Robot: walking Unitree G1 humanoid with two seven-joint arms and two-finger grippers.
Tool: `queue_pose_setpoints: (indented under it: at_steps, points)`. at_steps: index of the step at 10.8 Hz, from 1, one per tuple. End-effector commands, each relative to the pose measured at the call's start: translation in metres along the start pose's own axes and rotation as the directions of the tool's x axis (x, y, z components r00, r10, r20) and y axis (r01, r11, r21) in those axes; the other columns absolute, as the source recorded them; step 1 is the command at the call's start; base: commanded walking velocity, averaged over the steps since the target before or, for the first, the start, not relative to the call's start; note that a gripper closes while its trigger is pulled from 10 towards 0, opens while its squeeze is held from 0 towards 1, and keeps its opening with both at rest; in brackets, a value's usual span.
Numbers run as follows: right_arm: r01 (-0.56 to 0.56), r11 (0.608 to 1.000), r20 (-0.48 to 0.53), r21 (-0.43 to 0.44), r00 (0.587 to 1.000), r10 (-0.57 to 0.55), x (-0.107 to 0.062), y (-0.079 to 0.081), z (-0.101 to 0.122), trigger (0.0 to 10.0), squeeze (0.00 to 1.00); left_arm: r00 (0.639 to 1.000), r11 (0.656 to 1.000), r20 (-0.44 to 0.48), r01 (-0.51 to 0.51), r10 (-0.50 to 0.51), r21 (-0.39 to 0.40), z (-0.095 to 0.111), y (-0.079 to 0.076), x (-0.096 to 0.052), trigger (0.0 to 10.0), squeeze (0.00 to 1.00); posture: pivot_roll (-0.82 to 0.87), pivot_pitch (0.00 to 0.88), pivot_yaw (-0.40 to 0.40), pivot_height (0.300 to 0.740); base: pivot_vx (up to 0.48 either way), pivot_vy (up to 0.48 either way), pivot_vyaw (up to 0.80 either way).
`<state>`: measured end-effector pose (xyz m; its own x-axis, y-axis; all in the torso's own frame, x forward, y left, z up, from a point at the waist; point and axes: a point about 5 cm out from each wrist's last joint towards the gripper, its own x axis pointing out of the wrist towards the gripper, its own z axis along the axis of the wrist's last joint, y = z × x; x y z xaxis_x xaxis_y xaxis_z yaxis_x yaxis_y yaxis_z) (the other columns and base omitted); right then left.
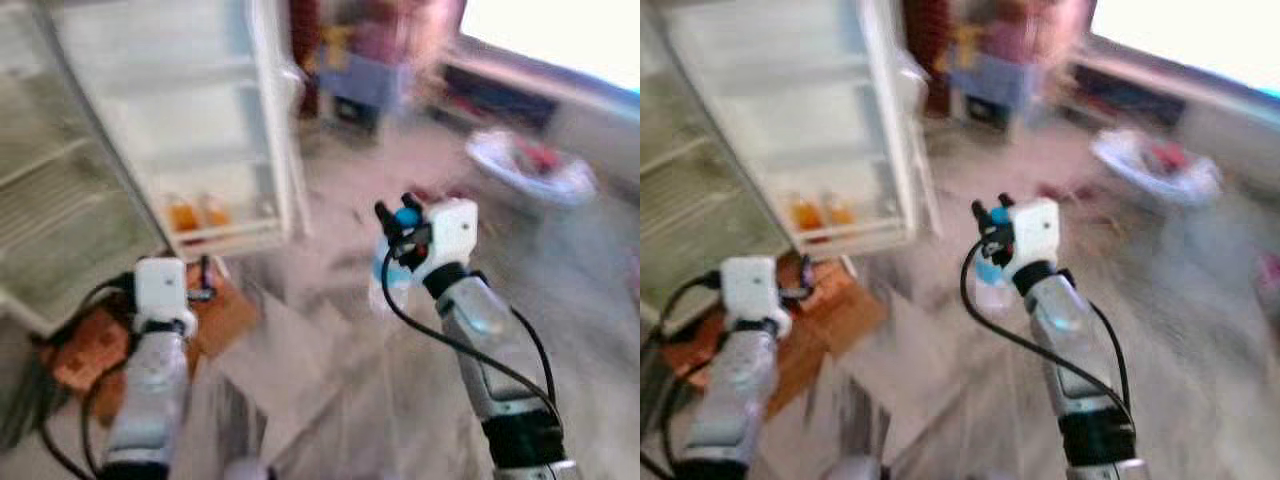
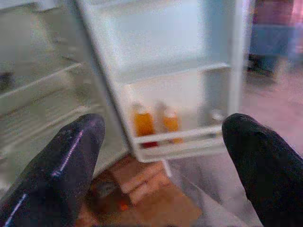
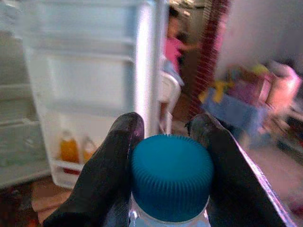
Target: Restocking fridge
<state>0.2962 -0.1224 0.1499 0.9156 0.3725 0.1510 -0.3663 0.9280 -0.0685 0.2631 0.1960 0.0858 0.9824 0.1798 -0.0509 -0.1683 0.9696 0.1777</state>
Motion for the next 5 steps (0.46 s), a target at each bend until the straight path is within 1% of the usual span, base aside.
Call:
queue_pose_setpoints:
  at_steps: [1, 5]
  points:
    - [-0.069, 0.998, 0.055, 0.011, 0.996, 0.068, 0.0068, 0.0134, 0.0107, 10.0, 0.00, 0.998, 0.999, -0.032, -0.045, 0.045, 0.006, -0.0045, 0.0092, -0.0004, 10.0, 0.00, 0.12, 0.038, -0.030, 0.740, 0.360, 0.319, 0.79]
    - [-0.147, 0.989, 0.058, -0.003, 0.987, 0.147, 0.0067, 0.0232, 0.0114, 10.0, 0.00, 0.996, 0.998, -0.052, -0.068, 0.068, 0.010, -0.0062, 0.0090, 0.0020, 10.0, 0.00, 0.11, 0.036, -0.032, 0.740, 0.301, 0.374, 0.79]
